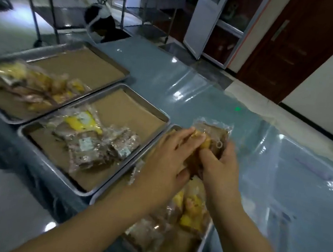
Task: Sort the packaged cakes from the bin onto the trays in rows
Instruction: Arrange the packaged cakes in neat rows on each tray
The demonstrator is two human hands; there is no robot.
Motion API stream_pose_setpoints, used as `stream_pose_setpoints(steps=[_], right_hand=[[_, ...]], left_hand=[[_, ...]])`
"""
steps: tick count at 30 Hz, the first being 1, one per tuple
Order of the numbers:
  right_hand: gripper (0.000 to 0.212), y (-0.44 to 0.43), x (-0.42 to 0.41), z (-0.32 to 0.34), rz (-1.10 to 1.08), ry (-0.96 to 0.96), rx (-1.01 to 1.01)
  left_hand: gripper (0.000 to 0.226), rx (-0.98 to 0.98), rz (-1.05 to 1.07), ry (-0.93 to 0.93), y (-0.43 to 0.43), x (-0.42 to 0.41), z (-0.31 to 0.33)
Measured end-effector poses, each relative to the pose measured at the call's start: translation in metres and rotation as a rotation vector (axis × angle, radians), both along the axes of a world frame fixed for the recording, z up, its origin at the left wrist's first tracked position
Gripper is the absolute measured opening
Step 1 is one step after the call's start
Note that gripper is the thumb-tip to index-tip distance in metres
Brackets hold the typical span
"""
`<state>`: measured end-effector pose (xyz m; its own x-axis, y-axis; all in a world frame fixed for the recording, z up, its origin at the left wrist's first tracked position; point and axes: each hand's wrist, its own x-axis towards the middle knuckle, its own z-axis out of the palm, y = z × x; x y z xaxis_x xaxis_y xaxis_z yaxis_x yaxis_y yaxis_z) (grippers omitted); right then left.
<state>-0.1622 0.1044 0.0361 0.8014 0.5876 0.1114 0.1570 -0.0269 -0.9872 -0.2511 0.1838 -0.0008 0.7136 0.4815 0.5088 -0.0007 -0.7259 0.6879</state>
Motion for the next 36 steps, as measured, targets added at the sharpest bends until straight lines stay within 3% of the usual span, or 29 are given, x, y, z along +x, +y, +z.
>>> stream_pose_setpoints(steps=[3, 11, 15, 22, 28, 31, 36], right_hand=[[0.027, 0.054, -0.046, -0.028, 0.08, 0.135, 0.009], [0.014, 0.17, -0.152, -0.076, 0.235, 0.247, -0.165], [0.017, 0.211, -0.176, -0.092, 0.279, 0.335, -0.179], [0.023, 0.286, -0.203, -0.12, 0.314, 0.416, -0.18], [0.023, 0.365, -0.192, -0.135, 0.263, 0.341, -0.249], [0.009, 0.392, -0.183, -0.139, 0.217, 0.256, -0.247], [0.014, 0.421, -0.168, -0.149, 0.152, 0.03, -0.301]], left_hand=[[0.075, -0.104, -0.02, 0.081, 0.051, -0.049, -0.023], [0.078, -0.263, 0.082, 0.252, 0.157, -0.172, -0.069], [0.069, -0.351, 0.168, 0.276, 0.19, -0.201, -0.083], [0.073, -0.338, 0.259, 0.38, 0.258, -0.232, -0.108], [0.066, -0.297, 0.473, 0.367, 0.368, -0.241, -0.118], [0.064, -0.241, 0.541, 0.489, 0.415, -0.244, -0.133], [0.064, -0.043, 0.515, 0.637, 0.466, -0.24, -0.16]])
